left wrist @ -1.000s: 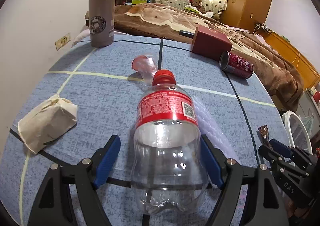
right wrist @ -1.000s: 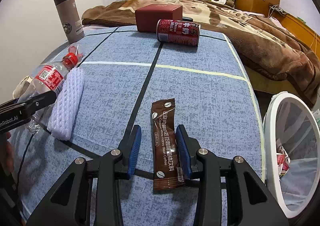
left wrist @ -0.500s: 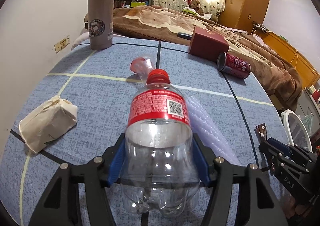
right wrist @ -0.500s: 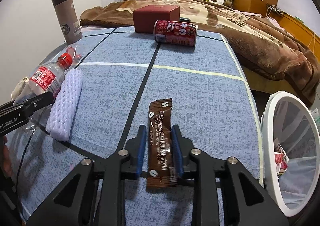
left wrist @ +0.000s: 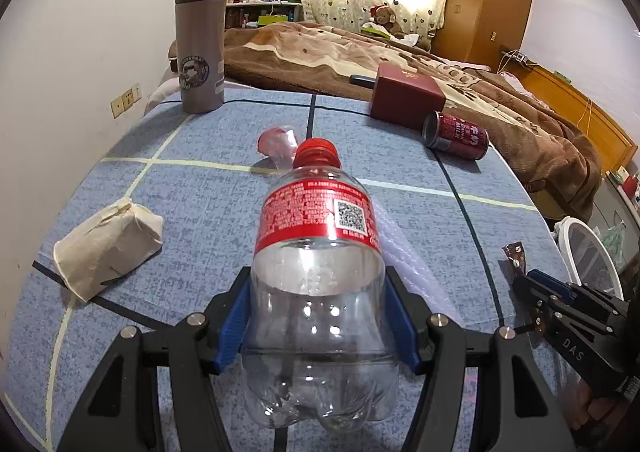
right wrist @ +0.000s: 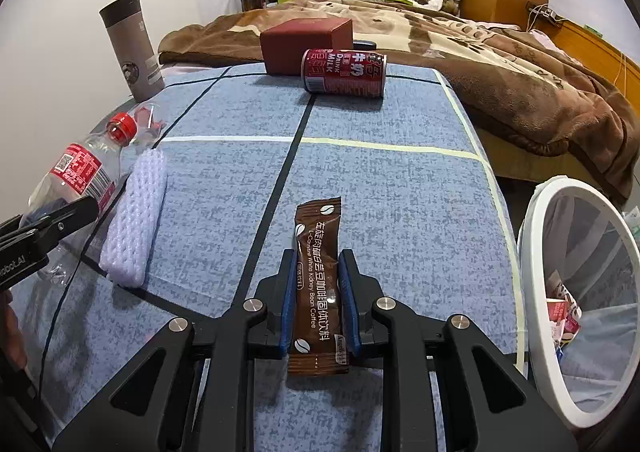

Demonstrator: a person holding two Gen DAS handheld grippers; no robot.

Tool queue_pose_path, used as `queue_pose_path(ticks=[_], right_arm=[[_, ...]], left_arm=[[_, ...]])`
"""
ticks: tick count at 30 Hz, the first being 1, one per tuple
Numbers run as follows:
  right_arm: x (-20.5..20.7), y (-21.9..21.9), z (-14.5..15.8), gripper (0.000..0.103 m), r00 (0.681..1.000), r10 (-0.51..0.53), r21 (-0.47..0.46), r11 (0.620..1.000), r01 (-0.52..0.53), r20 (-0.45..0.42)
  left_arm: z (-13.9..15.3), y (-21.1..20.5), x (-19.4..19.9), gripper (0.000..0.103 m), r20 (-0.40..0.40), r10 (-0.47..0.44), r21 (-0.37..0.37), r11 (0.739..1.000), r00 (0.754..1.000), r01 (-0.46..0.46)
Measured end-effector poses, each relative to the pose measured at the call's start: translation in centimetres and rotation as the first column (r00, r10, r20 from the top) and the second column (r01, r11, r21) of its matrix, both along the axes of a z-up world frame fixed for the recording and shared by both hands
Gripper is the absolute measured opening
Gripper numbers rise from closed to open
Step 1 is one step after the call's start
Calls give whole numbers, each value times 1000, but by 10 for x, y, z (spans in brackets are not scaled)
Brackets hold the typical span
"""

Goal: Collect trash
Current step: 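Carry bottle and wrapper over the wastebasket and open both grippers to drop them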

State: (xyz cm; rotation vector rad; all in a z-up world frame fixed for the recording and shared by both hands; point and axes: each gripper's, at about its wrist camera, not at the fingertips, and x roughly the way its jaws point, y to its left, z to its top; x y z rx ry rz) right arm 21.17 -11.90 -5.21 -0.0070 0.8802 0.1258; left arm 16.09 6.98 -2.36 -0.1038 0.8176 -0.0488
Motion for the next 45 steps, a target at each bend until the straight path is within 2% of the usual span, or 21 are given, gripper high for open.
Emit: queue_pose_path(ticks=[13, 26, 37, 45], right_arm=[[-7, -6, 9, 21, 999, -8, 27, 1000, 7, 33], [-15, -24, 24, 21, 996, -45, 70, 997, 40, 71], [-32, -54, 41, 21, 988, -92, 95, 992, 81, 121], [-46, -93, 51, 21, 974, -169, 105, 982, 154, 149]], left_arm=[[14, -3, -16, 64, 39, 8, 5, 1000, 999, -8], [36, -19, -32, 64, 102, -24, 8, 1000, 995, 24], [53, -66, -38, 64, 135, -126, 22, 992, 983, 124], [61, -114, -41, 64, 152, -227, 30, 974, 962, 225]])
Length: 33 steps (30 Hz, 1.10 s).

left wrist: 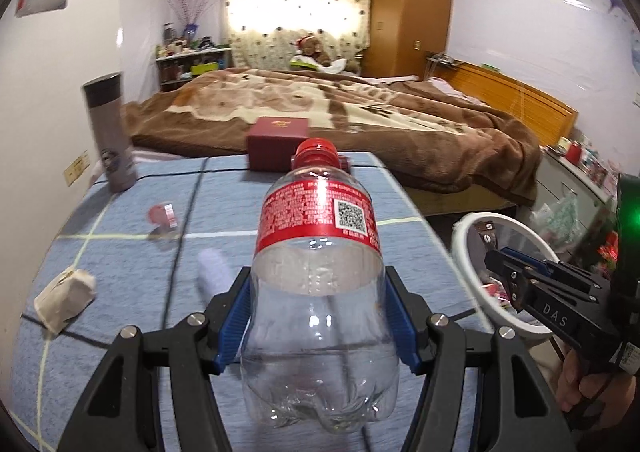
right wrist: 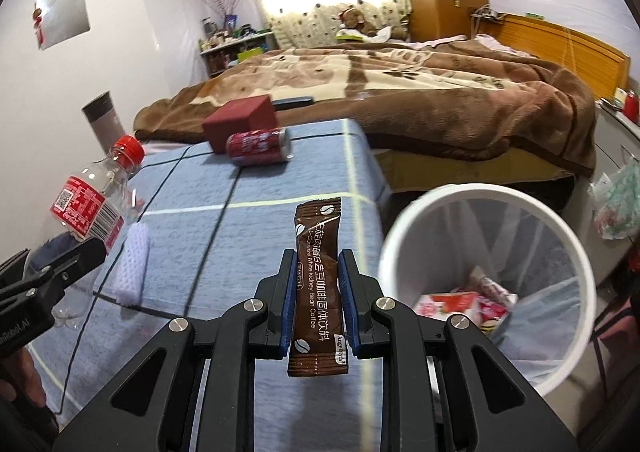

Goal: Collect trash
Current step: 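Carry bottle and wrapper over the wastebasket and open both grippers to drop them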

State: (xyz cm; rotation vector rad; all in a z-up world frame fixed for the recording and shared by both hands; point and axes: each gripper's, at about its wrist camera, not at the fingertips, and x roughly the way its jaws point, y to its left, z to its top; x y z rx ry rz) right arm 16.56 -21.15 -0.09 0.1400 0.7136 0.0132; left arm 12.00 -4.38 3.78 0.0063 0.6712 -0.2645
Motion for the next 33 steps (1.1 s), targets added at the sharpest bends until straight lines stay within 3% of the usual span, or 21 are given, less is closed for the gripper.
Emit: queue_pose_path(ticks=[14, 33], right_arm=[[-21, -72, 5, 21, 987, -159, 1, 987, 159, 17], [-16, -127, -20, 22, 967, -243, -24, 970, 242, -72]], left_arm=[[-4, -101, 5, 65, -20, -203, 7, 979, 979, 203], [-25, -197, 13, 65, -91, -341, 5, 940, 936, 342]])
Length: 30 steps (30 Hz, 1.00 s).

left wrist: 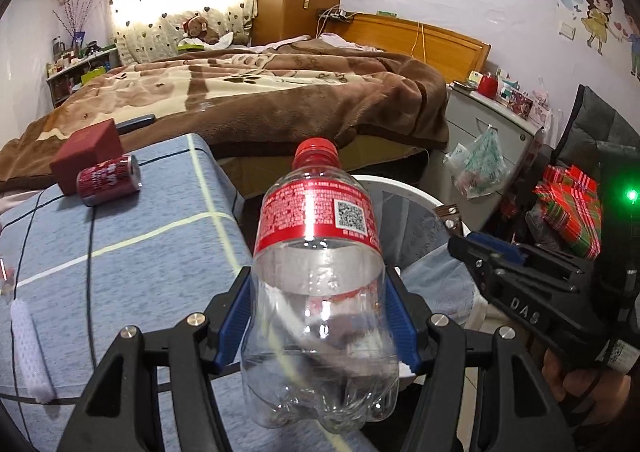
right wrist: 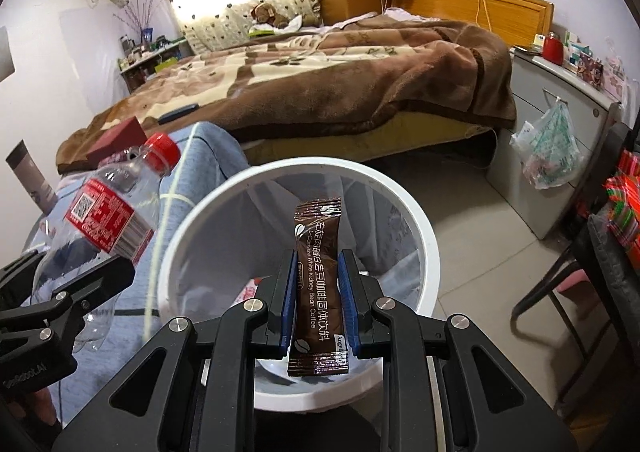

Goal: Collect trash
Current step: 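Carry bottle and wrapper over the wastebasket and open both grippers to drop them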

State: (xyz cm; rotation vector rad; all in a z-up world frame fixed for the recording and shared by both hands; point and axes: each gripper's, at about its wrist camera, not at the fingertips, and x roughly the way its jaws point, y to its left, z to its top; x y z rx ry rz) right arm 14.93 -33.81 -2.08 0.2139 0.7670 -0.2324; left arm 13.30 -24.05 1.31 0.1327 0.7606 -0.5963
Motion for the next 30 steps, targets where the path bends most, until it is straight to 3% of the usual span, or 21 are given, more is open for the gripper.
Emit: queue_pose_path(ticks=[11, 14, 15, 18, 30], right_arm=[[2, -13, -14, 23, 998, 7, -33, 999, -9, -63], [0, -15, -17, 25, 997, -13, -55, 998, 9, -77], [0, -17, -17, 31, 997, -12, -45, 999, 9, -77], [-3, -20, -18, 56, 997, -25, -16, 1000, 24, -73], [-7, -13, -10, 56, 999, -33, 3, 999, 33, -36]], left_arm=[[-16, -26, 7, 65, -43, -27, 23, 999, 999, 28], [-18, -24, 9, 69, -54, -13, 17, 1000, 998, 14], [-18, -23, 9, 75, -56, -9, 12, 1000, 998, 10], [-15, -19, 8, 77, -52, -5, 3, 1000, 999, 5], [-3, 4, 3, 77, -21, 32, -17, 999, 999, -33]])
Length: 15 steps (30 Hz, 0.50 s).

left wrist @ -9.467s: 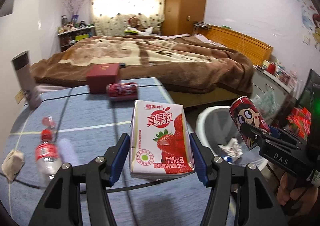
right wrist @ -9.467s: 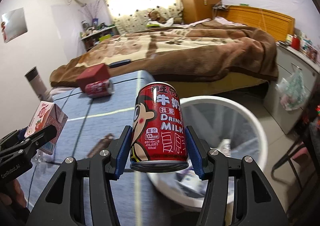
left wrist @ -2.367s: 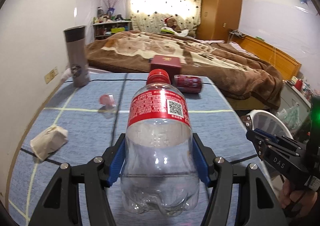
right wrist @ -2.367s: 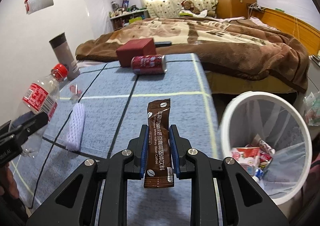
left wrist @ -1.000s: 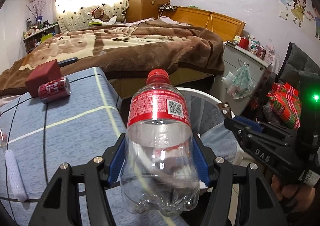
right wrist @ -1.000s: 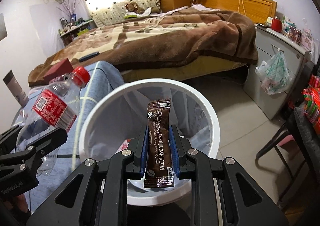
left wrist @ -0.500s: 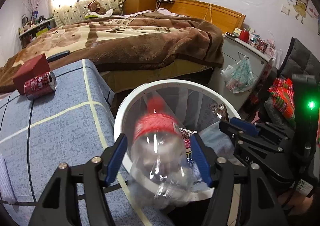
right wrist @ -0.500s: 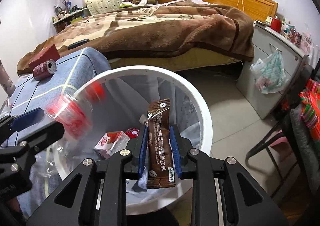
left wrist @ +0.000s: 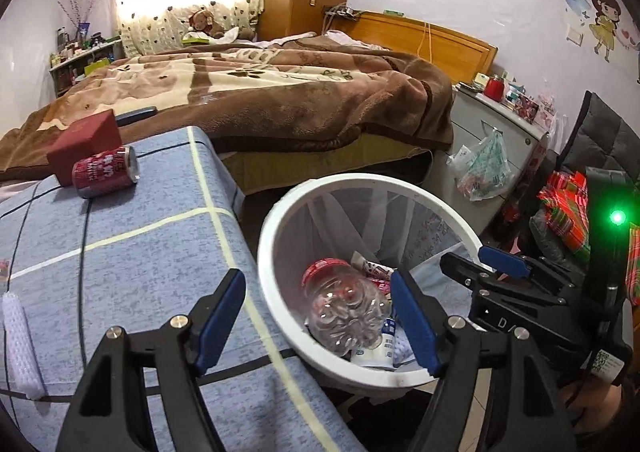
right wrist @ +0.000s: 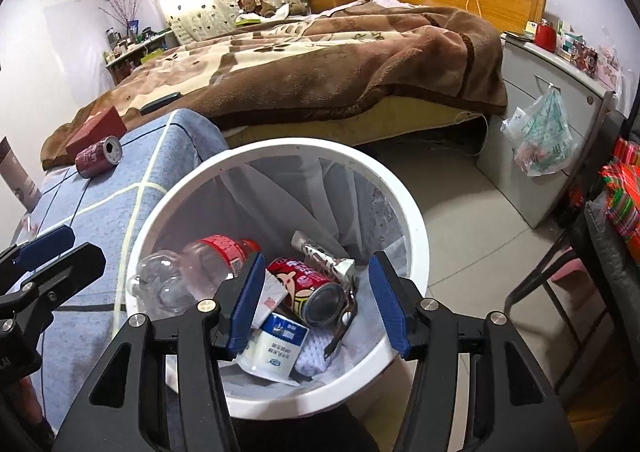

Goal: Collect trash
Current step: 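Carry bottle and wrapper over the wastebasket and open both grippers to drop them, then move both tools back over the table toward the foam net and tissue pack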

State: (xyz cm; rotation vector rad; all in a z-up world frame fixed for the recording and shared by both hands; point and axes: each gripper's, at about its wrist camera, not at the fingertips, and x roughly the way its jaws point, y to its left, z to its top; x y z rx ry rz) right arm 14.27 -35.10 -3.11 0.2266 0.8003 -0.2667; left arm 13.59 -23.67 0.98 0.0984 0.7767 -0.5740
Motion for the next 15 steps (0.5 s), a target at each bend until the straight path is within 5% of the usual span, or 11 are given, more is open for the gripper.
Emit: queue_pose_path(ticks=[15], right_arm=[[2, 40, 12, 56, 998, 58, -14, 998, -57, 40]], left_arm=[[11, 71, -6, 77, 35, 111, -27, 994, 993, -110]])
